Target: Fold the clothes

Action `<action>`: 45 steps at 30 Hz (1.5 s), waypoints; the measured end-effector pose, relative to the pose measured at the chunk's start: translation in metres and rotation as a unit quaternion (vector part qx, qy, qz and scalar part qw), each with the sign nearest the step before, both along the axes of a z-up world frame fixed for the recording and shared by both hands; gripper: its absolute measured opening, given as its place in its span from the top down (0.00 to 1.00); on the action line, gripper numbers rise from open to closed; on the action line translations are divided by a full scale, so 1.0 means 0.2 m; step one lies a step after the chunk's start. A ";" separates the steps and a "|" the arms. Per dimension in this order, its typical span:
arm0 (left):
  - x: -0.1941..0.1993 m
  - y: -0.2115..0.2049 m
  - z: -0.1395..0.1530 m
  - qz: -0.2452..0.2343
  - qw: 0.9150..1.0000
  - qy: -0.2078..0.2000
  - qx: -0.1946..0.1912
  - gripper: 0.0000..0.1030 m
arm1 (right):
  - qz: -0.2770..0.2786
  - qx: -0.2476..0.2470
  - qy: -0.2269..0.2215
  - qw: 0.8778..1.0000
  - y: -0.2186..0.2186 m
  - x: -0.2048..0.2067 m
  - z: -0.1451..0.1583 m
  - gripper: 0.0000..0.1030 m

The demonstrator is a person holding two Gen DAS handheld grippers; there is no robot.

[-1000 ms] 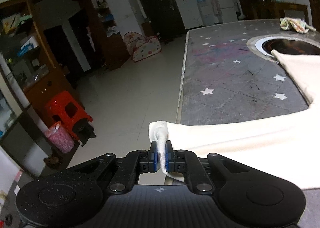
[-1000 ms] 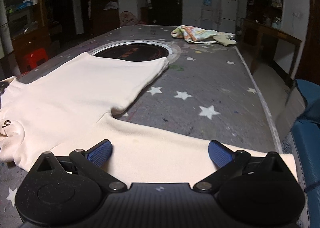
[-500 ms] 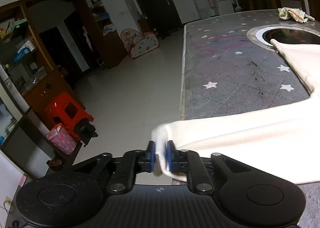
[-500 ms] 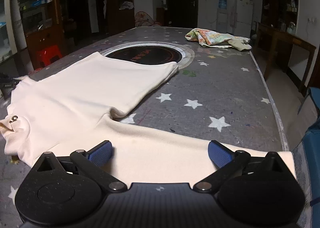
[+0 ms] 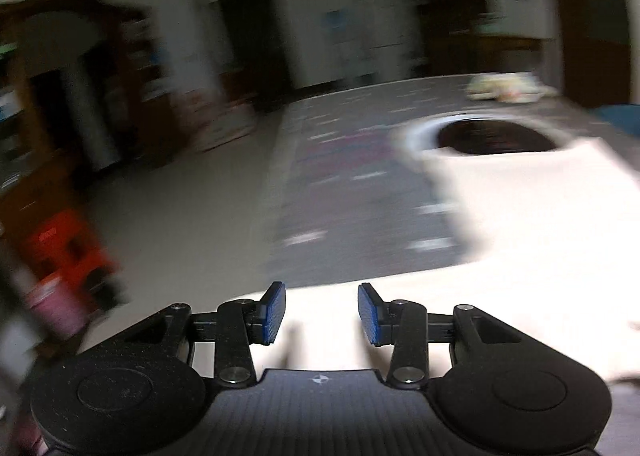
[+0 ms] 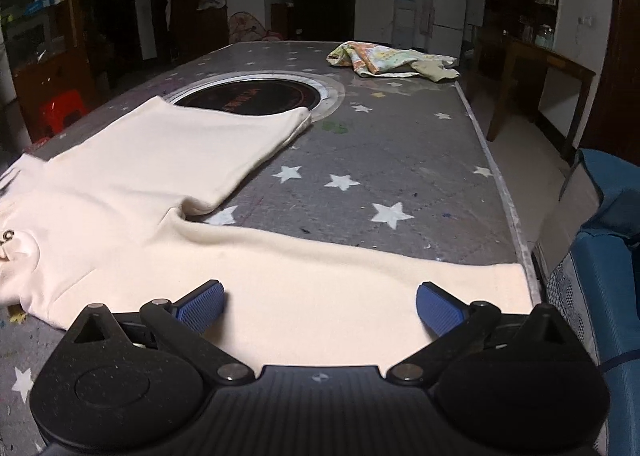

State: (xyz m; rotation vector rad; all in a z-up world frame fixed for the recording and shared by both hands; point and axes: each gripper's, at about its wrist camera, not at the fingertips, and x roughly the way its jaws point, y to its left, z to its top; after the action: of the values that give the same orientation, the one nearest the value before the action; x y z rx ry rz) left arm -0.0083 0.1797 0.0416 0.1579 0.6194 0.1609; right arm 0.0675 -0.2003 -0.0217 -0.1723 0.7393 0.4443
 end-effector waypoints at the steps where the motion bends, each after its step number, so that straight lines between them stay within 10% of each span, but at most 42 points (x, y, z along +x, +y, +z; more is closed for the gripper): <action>1: 0.00 -0.07 0.00 -0.036 0.999 -0.001 -0.008 0.58 | 0.000 0.001 0.002 1.000 0.00 0.01 0.00 0.00; 12: -0.06 -0.50 -0.11 -0.256 0.965 0.043 -0.041 0.67 | -0.017 -0.009 0.009 1.000 -0.08 0.02 0.00 0.00; 45: -0.05 -0.57 -0.15 -0.246 0.966 0.040 -0.074 0.55 | -0.002 -0.010 0.017 1.000 0.02 -0.18 0.12 0.00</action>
State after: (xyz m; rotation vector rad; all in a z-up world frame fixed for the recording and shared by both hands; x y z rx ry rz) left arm -0.0177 0.0653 0.0114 0.1693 0.6522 -0.3735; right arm 0.0312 -0.1973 0.0025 -0.1816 0.7785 0.4364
